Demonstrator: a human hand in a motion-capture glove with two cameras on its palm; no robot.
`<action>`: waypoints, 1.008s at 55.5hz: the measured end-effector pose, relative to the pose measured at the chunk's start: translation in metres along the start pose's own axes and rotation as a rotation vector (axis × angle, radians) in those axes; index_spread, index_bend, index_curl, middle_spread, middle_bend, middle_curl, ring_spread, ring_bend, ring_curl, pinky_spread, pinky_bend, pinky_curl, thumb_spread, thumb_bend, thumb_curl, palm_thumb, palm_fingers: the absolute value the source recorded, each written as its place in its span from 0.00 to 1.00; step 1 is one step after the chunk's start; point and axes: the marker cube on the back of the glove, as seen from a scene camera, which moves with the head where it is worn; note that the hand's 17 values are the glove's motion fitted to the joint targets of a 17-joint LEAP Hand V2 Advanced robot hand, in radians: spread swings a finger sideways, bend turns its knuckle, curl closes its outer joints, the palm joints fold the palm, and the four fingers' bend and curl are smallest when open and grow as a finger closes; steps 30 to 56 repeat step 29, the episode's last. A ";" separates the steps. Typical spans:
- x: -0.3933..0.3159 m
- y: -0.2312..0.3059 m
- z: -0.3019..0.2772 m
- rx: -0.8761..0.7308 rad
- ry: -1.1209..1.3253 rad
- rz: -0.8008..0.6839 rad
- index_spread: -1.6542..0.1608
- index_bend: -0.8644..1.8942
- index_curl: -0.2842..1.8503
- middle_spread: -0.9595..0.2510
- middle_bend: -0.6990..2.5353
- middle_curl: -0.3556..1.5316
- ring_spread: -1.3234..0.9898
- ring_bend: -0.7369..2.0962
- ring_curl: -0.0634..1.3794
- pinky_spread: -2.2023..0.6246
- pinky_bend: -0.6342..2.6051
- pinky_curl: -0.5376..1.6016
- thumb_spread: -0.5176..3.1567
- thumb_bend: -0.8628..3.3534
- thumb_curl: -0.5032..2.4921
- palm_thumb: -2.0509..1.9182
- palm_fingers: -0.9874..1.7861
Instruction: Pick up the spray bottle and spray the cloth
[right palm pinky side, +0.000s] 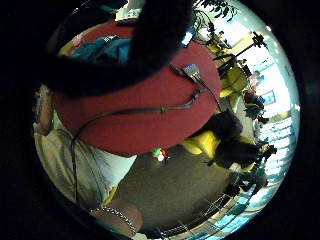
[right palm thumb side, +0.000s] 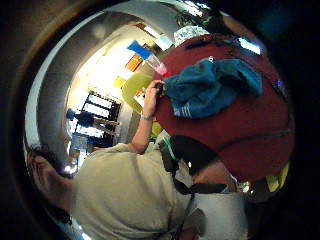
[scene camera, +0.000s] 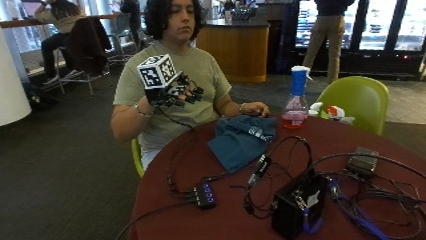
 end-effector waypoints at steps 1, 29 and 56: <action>0.002 0.002 0.000 -0.002 0.002 -0.001 0.69 0.37 0.27 0.79 0.27 0.37 0.55 0.36 0.28 0.86 0.28 0.41 0.42 0.20 0.30 0.64 0.50; 0.017 0.039 0.004 -0.061 -0.013 -0.014 0.68 0.37 0.26 0.77 0.27 0.35 0.54 0.36 0.27 0.86 0.27 0.41 0.42 0.20 0.28 0.63 0.48; 0.017 0.039 0.004 -0.061 -0.013 -0.014 0.68 0.37 0.26 0.77 0.27 0.35 0.54 0.36 0.27 0.86 0.27 0.41 0.42 0.20 0.28 0.63 0.48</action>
